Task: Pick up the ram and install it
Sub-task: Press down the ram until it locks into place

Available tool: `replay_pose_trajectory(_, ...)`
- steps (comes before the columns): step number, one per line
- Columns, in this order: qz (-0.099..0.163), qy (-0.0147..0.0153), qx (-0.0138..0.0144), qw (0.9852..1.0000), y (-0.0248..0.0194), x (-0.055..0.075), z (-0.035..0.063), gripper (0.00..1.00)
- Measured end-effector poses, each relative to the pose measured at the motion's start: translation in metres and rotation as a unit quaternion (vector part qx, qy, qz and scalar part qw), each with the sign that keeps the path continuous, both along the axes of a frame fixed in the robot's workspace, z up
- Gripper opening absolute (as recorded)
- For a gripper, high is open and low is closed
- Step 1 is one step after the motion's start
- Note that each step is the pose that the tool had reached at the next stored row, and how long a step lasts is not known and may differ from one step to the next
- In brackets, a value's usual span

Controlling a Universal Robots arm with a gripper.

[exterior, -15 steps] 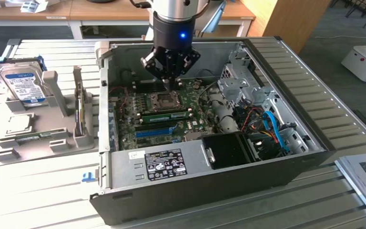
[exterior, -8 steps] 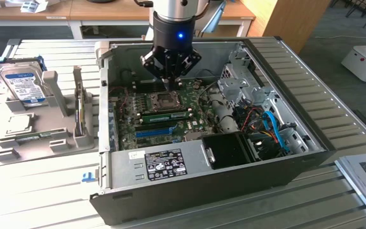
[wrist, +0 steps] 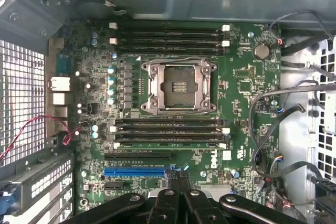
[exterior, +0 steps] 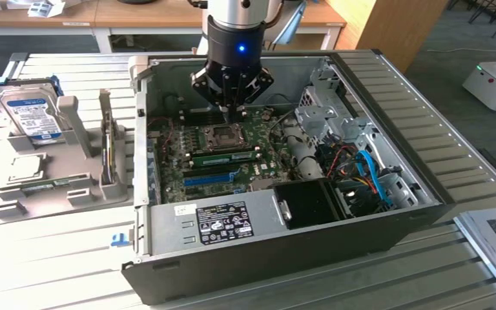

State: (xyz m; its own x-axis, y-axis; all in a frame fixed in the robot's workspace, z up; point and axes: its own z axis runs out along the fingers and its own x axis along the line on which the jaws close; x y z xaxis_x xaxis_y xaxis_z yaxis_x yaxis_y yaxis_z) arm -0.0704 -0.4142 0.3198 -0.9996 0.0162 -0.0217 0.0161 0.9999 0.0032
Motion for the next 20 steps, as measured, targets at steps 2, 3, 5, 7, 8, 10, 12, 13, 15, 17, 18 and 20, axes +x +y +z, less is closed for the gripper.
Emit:
replay_pose_trajectory(2, 0.000, 0.0000, 0.0000, 1.0000, 0.0000, 0.0000, 0.0000, 0.10)
replay_pose_trajectory(3, 0.000, 0.0000, 0.0000, 1.0000, 0.0000, 0.0000, 0.0000, 0.10)
replay_pose_trajectory(5, 0.000, 0.0003, 0.0000, 1.0000, 0.0000, 0.0000, 0.0000, 0.10)
replay_pose_trajectory(7, 0.000, 0.0018, 0.0001, 1.0000, 0.0000, 0.0005, -0.0001, 0.10)
replay_pose_trajectory(8, 0.000, 0.0031, 0.0000, 1.0000, 0.0000, 0.0010, 0.0000, 0.10)
replay_pose_trajectory(10, 0.000, 0.0056, 0.0000, 1.0000, 0.0000, 0.0018, 0.0000, 0.10)
replay_pose_trajectory(12, 0.000, 0.0075, 0.0000, 1.0000, 0.0000, 0.0025, 0.0000, 0.10)
replay_pose_trajectory(13, 0.000, 0.0082, 0.0000, 1.0000, 0.0000, 0.0027, 0.0000, 0.10)
replay_pose_trajectory(15, 0.000, 0.0085, 0.0000, 1.0000, 0.0000, 0.0027, 0.0000, 0.10)
replay_pose_trajectory(17, 0.000, 0.0085, 0.0000, 1.0000, 0.0000, 0.0027, 0.0000, 0.10)
replay_pose_trajectory(18, 0.000, 0.0085, 0.0000, 1.0000, 0.0000, 0.0027, 0.0000, 0.10)
replay_pose_trajectory(20, 0.000, 0.0085, 0.0007, 1.0000, 0.0001, 0.0028, 0.0000, 0.10)
